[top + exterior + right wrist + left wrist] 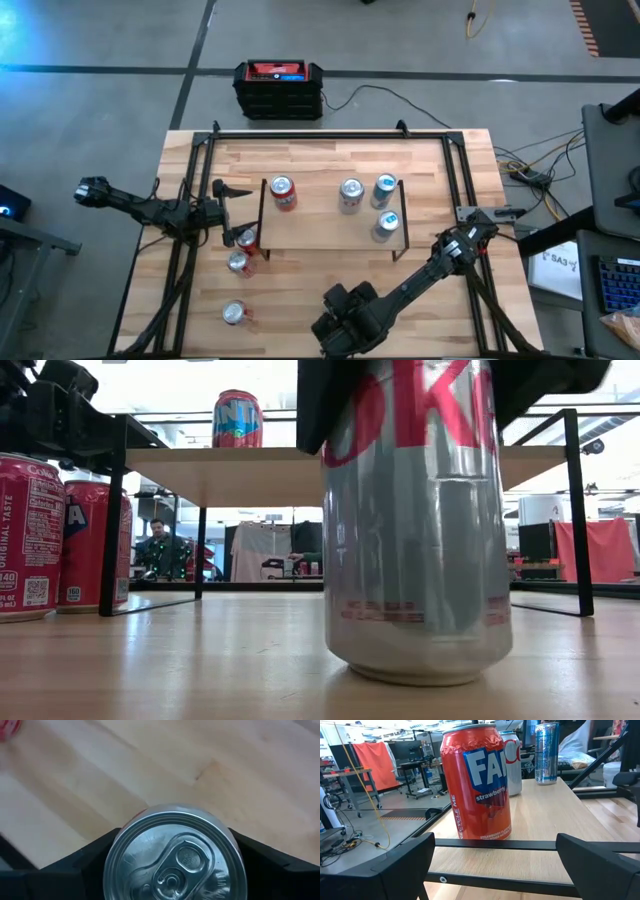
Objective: Place canned beverage on shelf
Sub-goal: Put the silver red soda can on the shelf aligned with the other silver red soda can
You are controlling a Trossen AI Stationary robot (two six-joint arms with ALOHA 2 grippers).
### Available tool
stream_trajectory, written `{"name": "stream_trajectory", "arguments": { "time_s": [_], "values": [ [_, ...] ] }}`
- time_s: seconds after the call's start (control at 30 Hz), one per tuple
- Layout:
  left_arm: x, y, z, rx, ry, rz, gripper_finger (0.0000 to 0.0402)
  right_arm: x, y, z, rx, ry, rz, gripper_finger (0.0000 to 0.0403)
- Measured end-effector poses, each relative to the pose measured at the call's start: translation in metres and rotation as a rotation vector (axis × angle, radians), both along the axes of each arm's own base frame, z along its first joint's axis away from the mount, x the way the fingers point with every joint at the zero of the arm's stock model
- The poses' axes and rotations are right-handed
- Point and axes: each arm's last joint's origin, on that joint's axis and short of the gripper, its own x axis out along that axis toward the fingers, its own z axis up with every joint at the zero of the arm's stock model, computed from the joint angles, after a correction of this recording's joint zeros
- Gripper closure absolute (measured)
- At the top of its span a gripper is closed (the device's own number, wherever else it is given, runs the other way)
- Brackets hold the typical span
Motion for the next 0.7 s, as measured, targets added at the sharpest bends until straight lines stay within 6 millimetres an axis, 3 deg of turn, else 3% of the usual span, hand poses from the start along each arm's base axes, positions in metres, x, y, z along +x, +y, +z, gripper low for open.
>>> {"name": "stream_trajectory", "arguments": {
  "time_s": [0.23,0.7],
  "values": [
    [0.0000,0.0000,0.0000,0.000,0.000,0.000,0.0002,-0.0006,0.0038,0.0010,-0.039,0.051,0.222,0.0091],
    [0.0000,0.0000,0.0000,0.000,0.000,0.000,0.0002,0.0004,0.0060,0.0033,-0.045,0.023,0.247,0.0077]
  ]
}}
